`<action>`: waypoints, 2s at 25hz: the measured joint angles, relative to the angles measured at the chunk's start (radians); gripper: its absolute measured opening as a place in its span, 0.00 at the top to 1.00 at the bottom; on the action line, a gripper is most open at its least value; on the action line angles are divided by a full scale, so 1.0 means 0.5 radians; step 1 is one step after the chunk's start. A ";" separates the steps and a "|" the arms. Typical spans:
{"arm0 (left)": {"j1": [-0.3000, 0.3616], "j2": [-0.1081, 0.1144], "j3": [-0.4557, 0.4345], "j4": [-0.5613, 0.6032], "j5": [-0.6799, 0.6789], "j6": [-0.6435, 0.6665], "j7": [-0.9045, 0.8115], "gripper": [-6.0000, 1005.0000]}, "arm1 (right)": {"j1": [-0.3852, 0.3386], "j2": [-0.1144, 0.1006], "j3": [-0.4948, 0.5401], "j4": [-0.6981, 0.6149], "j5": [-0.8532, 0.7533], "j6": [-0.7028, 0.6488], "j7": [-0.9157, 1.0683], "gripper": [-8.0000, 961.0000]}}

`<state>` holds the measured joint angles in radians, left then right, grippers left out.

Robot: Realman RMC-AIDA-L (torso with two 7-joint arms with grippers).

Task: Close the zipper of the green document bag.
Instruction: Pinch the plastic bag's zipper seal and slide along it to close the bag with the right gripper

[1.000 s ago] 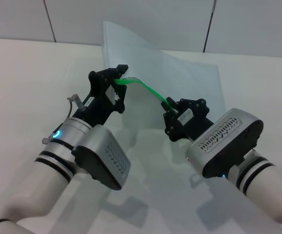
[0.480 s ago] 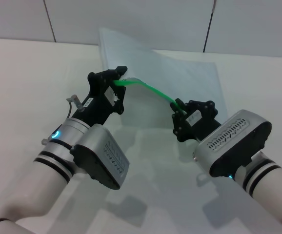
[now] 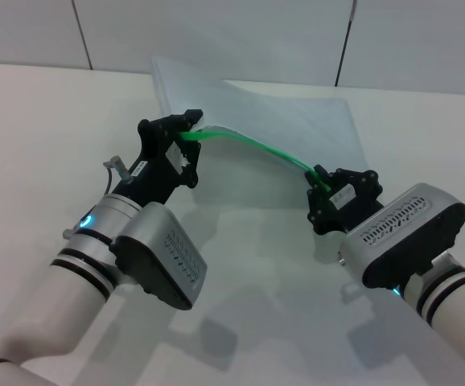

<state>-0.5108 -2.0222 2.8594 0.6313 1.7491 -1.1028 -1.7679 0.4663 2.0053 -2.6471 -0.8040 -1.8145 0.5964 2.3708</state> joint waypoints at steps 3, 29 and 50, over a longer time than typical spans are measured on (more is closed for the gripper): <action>0.000 0.000 0.000 -0.001 -0.003 0.000 0.000 0.94 | -0.007 0.000 0.002 0.021 0.023 0.000 0.000 0.90; 0.000 -0.005 0.000 -0.017 -0.004 0.006 -0.005 0.94 | -0.052 0.009 0.131 0.249 0.159 -0.015 0.003 0.90; 0.010 -0.007 0.000 -0.022 0.007 0.018 -0.004 0.94 | -0.052 0.027 0.131 0.298 0.191 0.000 -0.008 0.90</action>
<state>-0.5056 -2.0255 2.8592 0.6205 1.7527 -1.0939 -1.7702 0.4402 2.0188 -2.5817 -0.6548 -1.7192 0.5965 2.3668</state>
